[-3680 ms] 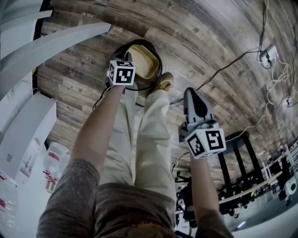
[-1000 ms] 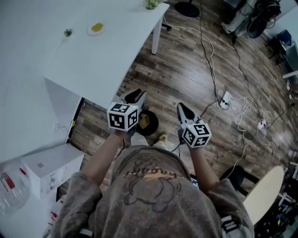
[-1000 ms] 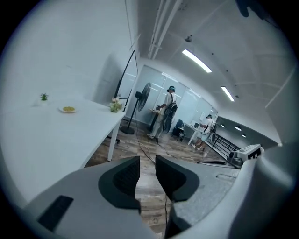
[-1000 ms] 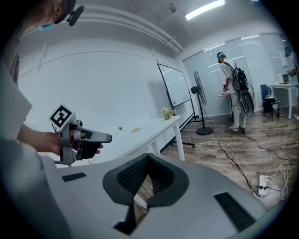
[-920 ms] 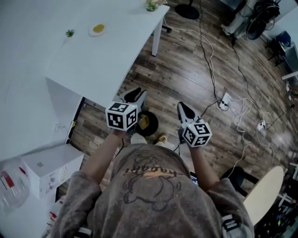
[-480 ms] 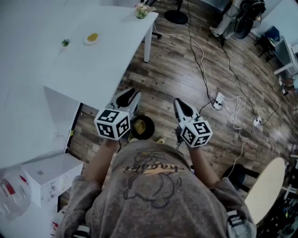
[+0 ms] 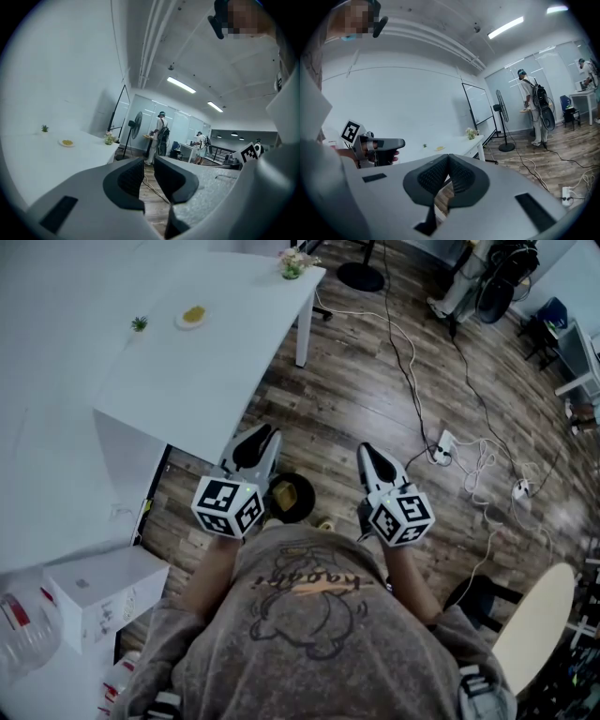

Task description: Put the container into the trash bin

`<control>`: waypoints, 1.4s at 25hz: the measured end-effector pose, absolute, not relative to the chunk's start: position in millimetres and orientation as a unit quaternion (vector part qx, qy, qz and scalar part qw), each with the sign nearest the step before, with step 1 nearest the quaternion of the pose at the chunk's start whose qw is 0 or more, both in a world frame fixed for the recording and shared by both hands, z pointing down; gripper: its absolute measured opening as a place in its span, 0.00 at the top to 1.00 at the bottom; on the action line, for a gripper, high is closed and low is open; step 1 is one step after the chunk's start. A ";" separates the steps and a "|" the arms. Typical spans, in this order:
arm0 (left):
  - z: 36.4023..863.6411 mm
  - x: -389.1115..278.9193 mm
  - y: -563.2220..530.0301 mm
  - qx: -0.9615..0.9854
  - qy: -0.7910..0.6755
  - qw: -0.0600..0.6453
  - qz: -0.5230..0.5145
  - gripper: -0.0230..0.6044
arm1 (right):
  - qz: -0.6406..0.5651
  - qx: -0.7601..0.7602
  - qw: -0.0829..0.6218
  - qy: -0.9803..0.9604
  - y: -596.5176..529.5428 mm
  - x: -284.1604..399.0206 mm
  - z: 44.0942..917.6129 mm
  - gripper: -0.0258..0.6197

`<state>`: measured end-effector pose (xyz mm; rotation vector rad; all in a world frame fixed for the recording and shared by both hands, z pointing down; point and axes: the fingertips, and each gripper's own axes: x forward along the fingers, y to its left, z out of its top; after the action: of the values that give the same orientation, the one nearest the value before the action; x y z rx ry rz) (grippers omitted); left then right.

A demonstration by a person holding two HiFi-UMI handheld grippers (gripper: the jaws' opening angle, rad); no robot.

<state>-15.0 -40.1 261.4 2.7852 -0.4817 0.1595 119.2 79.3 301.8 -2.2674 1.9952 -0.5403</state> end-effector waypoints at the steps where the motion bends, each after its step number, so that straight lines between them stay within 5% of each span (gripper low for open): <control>1: 260.9 -17.6 -40.1 0.972 -0.172 0.153 0.053 0.86 | -0.176 -0.737 0.035 0.651 79.9 116.7 302.2 0.96; 11: 269.4 -37.7 -41.4 0.969 -0.185 0.154 0.052 0.96 | -0.157 -0.729 0.021 0.666 79.9 100.0 301.1 0.96; 35: 346.4 -52.5 -36.0 0.964 -0.193 0.169 0.066 0.96 | -0.156 -0.724 -0.004 0.672 80.7 82.1 358.8 0.96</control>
<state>-52.5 -36.0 346.4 2.7417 -0.5499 0.1863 82.1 80.7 358.8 -2.2809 2.1163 -0.4913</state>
